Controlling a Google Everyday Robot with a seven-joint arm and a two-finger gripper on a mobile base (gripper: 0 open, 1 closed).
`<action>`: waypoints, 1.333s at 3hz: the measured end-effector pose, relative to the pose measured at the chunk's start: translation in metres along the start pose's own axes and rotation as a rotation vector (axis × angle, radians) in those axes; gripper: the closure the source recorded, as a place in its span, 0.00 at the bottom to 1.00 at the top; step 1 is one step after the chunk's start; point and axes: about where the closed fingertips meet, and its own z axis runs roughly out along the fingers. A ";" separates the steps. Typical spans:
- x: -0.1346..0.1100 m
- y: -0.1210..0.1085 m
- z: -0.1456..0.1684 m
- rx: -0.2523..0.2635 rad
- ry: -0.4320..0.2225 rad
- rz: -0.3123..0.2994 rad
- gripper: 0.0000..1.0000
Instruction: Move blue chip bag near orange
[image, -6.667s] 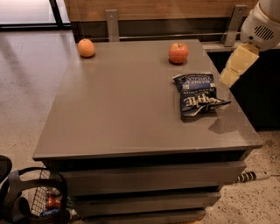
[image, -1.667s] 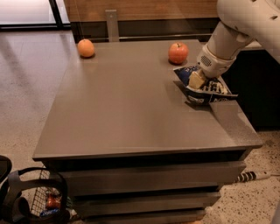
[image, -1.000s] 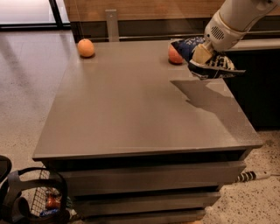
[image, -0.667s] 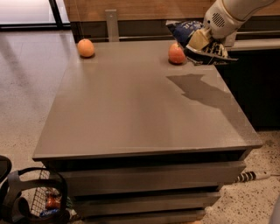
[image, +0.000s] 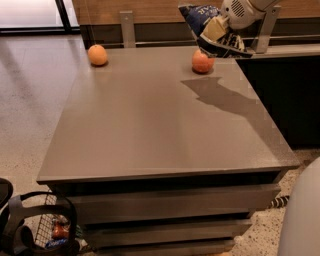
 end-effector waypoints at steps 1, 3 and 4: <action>0.000 0.000 0.000 0.000 0.000 0.000 1.00; -0.042 0.002 0.040 -0.042 -0.111 -0.061 1.00; -0.072 0.007 0.071 -0.047 -0.160 -0.088 1.00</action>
Offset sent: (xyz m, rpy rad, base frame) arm 0.0358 0.0316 0.0016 0.0667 -0.0792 0.0813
